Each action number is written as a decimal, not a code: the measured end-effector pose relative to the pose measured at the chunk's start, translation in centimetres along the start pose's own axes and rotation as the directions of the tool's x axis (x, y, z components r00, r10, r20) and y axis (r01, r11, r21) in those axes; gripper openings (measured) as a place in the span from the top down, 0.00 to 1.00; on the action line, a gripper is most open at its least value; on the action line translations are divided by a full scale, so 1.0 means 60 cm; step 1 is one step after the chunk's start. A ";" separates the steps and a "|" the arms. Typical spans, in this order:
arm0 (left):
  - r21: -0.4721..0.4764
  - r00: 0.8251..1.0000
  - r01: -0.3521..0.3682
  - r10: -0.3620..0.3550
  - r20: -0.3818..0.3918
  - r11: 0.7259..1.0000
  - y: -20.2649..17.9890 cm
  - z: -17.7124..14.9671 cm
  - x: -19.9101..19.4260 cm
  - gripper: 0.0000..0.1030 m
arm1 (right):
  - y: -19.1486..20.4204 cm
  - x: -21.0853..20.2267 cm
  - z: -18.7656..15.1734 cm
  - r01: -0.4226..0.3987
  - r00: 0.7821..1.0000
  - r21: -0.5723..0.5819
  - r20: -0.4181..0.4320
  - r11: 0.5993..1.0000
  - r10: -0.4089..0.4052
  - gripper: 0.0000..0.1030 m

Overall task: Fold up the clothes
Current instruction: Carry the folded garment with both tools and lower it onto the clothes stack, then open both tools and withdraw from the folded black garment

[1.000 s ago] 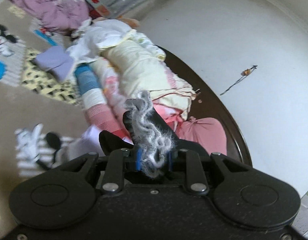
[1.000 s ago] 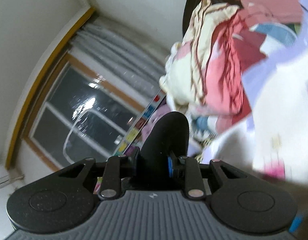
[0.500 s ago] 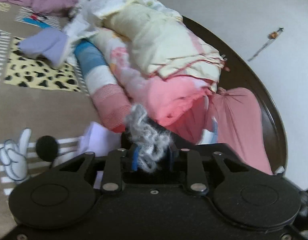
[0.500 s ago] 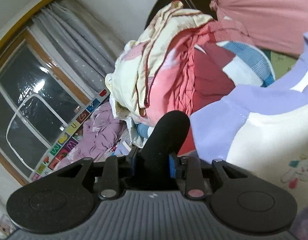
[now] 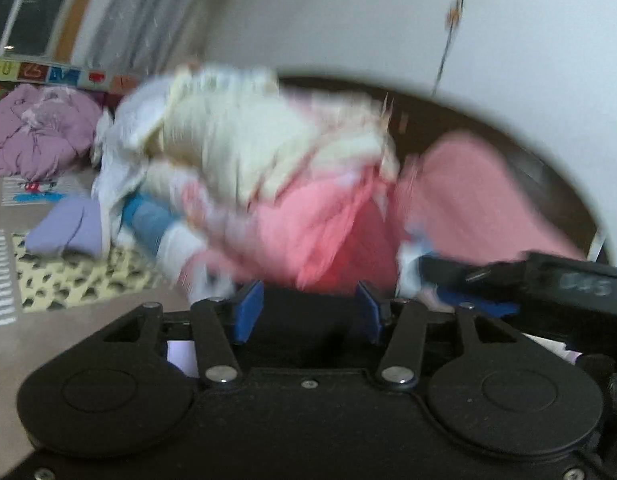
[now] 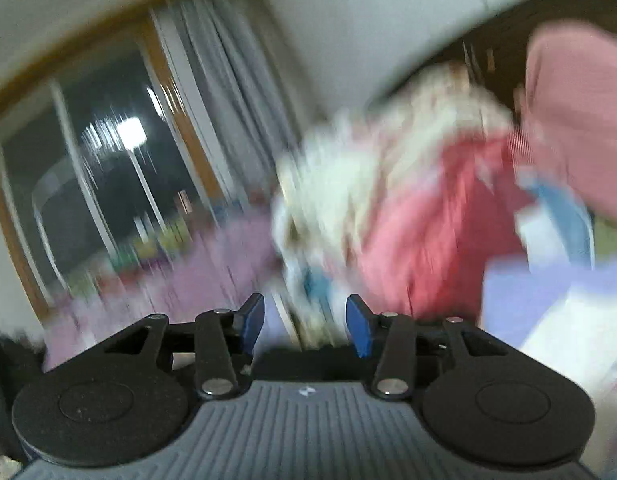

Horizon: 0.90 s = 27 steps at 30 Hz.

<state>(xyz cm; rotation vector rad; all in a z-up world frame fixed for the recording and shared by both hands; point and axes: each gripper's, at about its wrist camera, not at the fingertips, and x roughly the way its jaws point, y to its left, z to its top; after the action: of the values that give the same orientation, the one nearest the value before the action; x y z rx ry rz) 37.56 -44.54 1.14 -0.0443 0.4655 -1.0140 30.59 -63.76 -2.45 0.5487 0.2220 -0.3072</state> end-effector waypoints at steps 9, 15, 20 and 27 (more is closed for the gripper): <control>0.056 0.998 -0.045 0.047 -0.037 0.997 -0.013 -0.028 -0.020 0.52 | -0.037 0.015 -0.047 0.018 0.998 0.138 -0.068 0.990 -0.009 0.54; -0.003 0.995 -0.079 0.079 -0.053 0.997 -0.019 -0.016 -0.087 0.28 | -0.011 -0.078 -0.051 0.032 0.999 0.046 0.039 0.998 -0.033 0.42; -0.037 0.991 -0.110 0.107 -0.082 0.993 -0.036 -0.015 -0.135 0.07 | 0.014 -0.140 -0.055 0.032 0.999 0.013 0.020 0.999 -0.032 0.05; 0.062 0.959 -0.237 0.244 -0.146 0.969 -0.084 -0.022 -0.176 0.00 | 0.023 -0.172 -0.047 0.093 0.993 0.063 -0.071 0.994 -0.089 0.00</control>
<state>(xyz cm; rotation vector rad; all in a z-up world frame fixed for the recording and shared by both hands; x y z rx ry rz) 28.33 -38.30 4.97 0.1276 0.5735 -0.7899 21.10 -58.79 -1.21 0.6159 0.3046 -0.3855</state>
